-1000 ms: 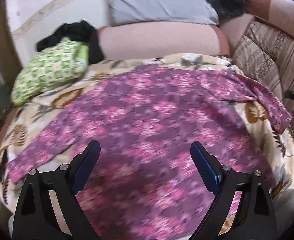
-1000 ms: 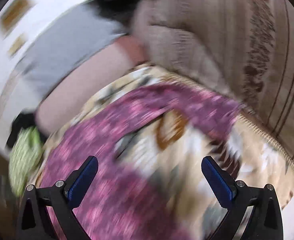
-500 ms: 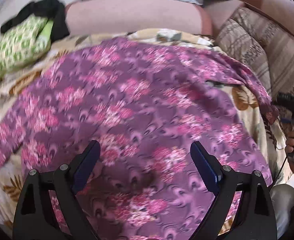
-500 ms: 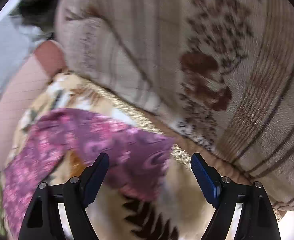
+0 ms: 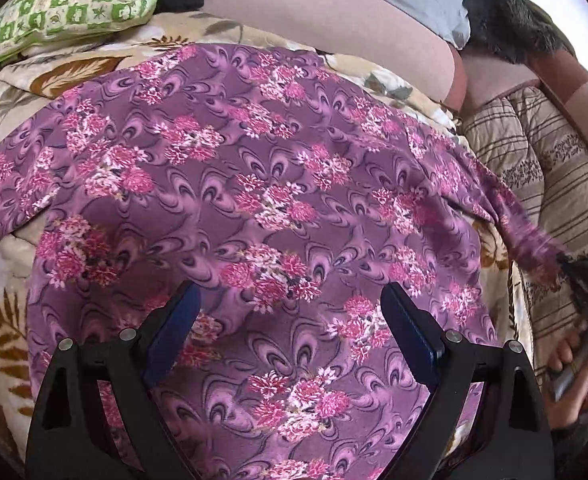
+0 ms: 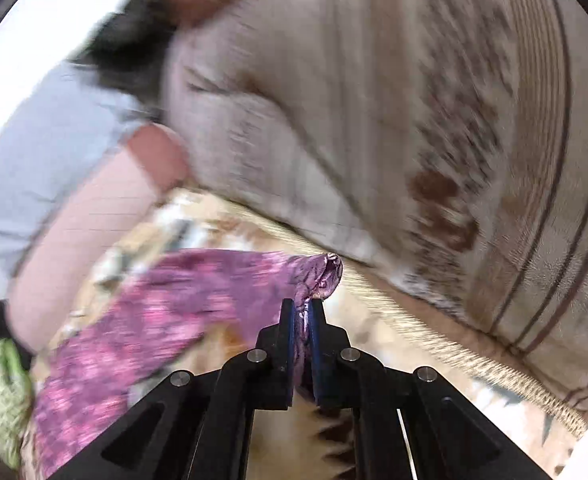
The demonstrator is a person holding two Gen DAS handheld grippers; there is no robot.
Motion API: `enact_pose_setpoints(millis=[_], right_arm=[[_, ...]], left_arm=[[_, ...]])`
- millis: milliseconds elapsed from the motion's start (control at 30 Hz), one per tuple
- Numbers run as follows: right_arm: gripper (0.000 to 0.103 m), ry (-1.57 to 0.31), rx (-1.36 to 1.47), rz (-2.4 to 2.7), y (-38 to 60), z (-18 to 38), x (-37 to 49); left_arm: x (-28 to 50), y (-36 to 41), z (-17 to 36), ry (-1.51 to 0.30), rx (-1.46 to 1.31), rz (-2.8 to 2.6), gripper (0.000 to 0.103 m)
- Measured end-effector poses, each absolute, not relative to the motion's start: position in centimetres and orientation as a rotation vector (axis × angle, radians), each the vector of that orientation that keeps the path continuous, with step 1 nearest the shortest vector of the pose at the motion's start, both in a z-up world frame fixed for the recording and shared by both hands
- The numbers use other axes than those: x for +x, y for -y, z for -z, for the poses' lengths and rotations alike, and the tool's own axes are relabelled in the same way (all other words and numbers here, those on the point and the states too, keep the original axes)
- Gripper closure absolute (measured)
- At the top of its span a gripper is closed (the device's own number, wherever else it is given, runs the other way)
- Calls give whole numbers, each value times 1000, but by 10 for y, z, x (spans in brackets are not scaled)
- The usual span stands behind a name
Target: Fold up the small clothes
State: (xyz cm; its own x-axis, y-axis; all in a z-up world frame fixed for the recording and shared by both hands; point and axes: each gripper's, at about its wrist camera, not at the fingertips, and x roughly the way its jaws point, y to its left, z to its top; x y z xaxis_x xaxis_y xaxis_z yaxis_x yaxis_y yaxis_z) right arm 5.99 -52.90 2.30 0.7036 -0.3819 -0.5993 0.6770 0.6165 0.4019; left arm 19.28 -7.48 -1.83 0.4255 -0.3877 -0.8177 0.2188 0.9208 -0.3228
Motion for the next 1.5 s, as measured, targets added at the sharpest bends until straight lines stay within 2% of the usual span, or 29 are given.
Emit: enact_pose_setpoints(millis=[167, 367, 500, 667, 733, 833, 900, 967, 1000, 1033, 1100, 1233, 1333, 1400, 1433, 1467, 1500], right_arm=[[97, -337, 481, 506, 415, -73, 50], [97, -387, 314, 144, 279, -94, 109], [97, -437, 318, -47, 220, -62, 132], [97, -859, 434, -227, 184, 58, 183], [97, -975, 561, -315, 184, 82, 196], [97, -955, 699, -446, 202, 73, 203], [96, -913, 697, -431, 219, 57, 201], [89, -853, 593, -293, 238, 38, 198], [72, -847, 531, -178, 252, 34, 200], [50, -843, 520, -112, 263, 32, 201], [45, -819, 630, -45, 300, 34, 201], [45, -873, 751, 46, 339, 51, 207], [45, -928, 811, 80, 354, 70, 207], [45, -960, 840, 76, 359, 83, 215], [45, -964, 839, 87, 360, 84, 215], [47, -967, 826, 108, 361, 87, 219], [54, -971, 812, 122, 363, 88, 220]], left_arm=[[188, 66, 1, -1035, -144, 400, 11], [207, 19, -22, -972, -237, 373, 11], [224, -7, -16, -975, -306, 359, 11], [239, -22, 3, -1058, -407, 389, 11], [244, -24, 9, -1084, -441, 408, 11], [246, -22, 16, -1094, -429, 403, 11], [246, -20, 24, -1114, -435, 408, 11], [244, -11, 34, -1147, -453, 445, 11], [242, -2, 40, -1169, -446, 475, 11], [240, 7, 44, -1186, -428, 499, 12], [236, 26, 50, -1196, -393, 533, 12], [234, 64, 56, -1207, -366, 613, 14], [229, 89, 62, -1188, -204, 572, 22], [228, 90, 64, -1157, -206, 541, 28], [230, 90, 63, -1149, -224, 538, 41], [231, 91, 63, -1152, -231, 542, 66], [233, 92, 64, -1164, -229, 549, 80]])
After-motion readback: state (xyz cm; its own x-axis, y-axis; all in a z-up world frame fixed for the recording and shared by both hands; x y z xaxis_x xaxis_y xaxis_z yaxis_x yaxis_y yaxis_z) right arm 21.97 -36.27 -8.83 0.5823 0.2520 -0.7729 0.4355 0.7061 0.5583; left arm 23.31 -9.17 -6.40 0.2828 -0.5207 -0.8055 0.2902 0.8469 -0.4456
